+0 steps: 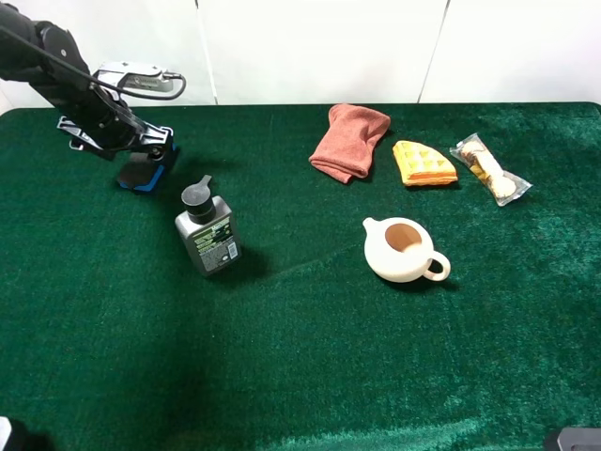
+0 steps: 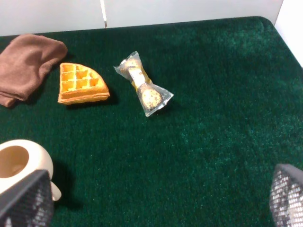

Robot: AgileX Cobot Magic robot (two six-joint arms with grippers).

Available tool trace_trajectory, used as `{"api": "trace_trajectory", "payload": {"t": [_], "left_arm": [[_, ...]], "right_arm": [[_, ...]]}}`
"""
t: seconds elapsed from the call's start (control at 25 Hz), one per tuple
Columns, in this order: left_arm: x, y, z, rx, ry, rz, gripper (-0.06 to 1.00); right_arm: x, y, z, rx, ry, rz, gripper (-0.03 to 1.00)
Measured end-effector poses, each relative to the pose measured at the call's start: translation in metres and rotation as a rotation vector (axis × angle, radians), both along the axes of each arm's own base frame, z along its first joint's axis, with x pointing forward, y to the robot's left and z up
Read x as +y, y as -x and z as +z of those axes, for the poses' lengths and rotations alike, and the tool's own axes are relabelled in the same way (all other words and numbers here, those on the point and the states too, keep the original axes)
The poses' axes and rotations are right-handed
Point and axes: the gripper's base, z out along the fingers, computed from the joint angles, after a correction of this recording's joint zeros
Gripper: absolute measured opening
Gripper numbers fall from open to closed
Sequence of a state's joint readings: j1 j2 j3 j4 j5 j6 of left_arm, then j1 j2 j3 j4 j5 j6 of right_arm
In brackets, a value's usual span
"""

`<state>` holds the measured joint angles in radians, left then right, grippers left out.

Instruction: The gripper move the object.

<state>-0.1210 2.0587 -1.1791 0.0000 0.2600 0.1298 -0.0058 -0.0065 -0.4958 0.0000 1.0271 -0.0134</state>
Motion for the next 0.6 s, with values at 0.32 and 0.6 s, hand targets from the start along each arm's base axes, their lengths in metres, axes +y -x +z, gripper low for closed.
{"api": "trace_trajectory", "payload": {"t": [0.32, 0.6], "left_arm": [[0.000, 0.000, -0.015, 0.024, -0.003, 0.000, 0.98], [0.000, 0.000, -0.015, 0.024, -0.003, 0.000, 0.79]], "right_arm": [[0.000, 0.000, 0.000, 0.000, 0.000, 0.000, 0.70], [0.000, 0.000, 0.000, 0.000, 0.000, 0.000, 0.70]]}}
